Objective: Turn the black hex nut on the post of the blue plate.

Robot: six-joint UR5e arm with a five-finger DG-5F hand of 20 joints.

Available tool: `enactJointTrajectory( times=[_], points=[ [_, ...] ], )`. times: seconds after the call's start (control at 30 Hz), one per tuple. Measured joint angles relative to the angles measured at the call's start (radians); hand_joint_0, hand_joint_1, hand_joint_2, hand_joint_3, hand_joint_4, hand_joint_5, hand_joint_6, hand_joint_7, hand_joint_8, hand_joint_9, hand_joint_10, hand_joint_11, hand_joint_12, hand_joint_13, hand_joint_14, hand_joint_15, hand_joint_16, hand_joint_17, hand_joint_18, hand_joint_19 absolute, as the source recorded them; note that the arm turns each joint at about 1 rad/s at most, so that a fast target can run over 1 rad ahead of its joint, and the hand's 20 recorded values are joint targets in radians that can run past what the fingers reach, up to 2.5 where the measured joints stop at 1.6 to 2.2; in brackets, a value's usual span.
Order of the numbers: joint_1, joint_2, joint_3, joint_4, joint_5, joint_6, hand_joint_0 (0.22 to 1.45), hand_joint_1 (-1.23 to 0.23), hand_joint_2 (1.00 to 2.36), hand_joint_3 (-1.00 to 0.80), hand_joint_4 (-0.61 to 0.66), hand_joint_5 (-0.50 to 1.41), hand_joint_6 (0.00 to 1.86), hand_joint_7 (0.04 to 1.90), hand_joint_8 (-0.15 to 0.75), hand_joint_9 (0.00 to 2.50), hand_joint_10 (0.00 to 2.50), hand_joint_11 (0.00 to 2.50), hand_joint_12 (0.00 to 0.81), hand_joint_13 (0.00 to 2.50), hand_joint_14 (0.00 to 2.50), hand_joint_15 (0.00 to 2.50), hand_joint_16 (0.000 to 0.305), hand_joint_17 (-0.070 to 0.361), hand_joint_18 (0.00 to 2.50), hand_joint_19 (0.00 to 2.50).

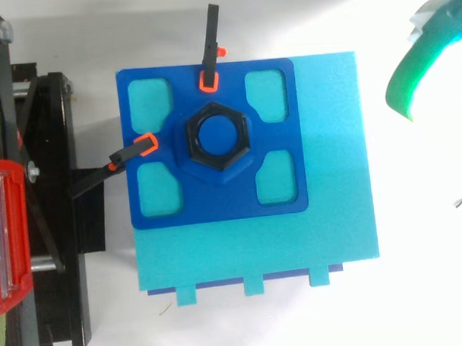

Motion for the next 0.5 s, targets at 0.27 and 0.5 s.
enactJointTrajectory(
  times=[0.27,0.5],
  points=[
    [0.014,-0.005,0.000,0.007,0.047,-0.081,0.46,-0.32,1.00,-0.50,0.10,-0.25,0.50,0.71,0.225,0.21,0.00,0.02,0.353,0.12,0.00,0.03,0.059,0.133,0.00,0.01],
    [0.027,-0.010,0.000,0.008,0.071,-0.104,0.46,-0.32,1.00,-0.50,0.11,-0.25,0.50,0.71,0.225,0.22,0.00,0.02,0.353,0.12,0.00,0.03,0.059,0.132,0.00,0.01]
  ],
)
